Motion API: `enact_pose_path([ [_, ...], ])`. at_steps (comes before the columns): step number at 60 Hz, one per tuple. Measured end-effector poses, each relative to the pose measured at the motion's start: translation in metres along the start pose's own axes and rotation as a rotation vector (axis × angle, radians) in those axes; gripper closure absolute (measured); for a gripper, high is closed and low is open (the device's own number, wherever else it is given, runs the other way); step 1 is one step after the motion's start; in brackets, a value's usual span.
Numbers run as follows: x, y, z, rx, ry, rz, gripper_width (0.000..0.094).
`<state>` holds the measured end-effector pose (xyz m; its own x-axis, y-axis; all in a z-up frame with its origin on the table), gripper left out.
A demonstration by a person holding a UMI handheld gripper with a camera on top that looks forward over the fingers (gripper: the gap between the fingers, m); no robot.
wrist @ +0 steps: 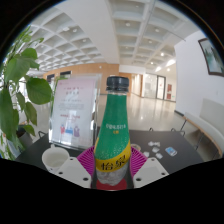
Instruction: Pour water
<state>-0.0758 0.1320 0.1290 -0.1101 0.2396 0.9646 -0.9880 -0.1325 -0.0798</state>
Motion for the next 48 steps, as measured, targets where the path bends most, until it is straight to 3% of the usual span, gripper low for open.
enact_pose_path([
  [11, -0.059, -0.006, -0.012, -0.014, 0.105, -0.024, 0.0505],
  [12, -0.050, -0.007, -0.012, -0.013, 0.054, -0.024, 0.0506],
  [15, -0.057, -0.010, -0.010, -0.022, 0.053, -0.017, 0.0467],
  [21, -0.057, -0.010, -0.005, -0.021, 0.066, 0.010, 0.0357],
  [27, -0.053, -0.013, 0.008, -0.027, 0.104, 0.007, 0.0064],
  [29, -0.048, -0.014, 0.015, -0.032, 0.102, 0.006, 0.0099],
  [34, -0.030, -0.013, 0.045, -0.046, 0.095, 0.007, 0.0065],
  [48, 0.004, 0.002, 0.178, -0.087, 0.085, -0.010, 0.0081],
])
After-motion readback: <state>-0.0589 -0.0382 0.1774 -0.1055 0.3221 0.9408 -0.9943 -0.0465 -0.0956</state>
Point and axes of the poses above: the point between the fingertips, and its own axes, seen from behind it with the camera up: y to the left, x up, z backward, against the way the camera looks, the point moved 5 cm from there along z, backward, against the way the camera looks
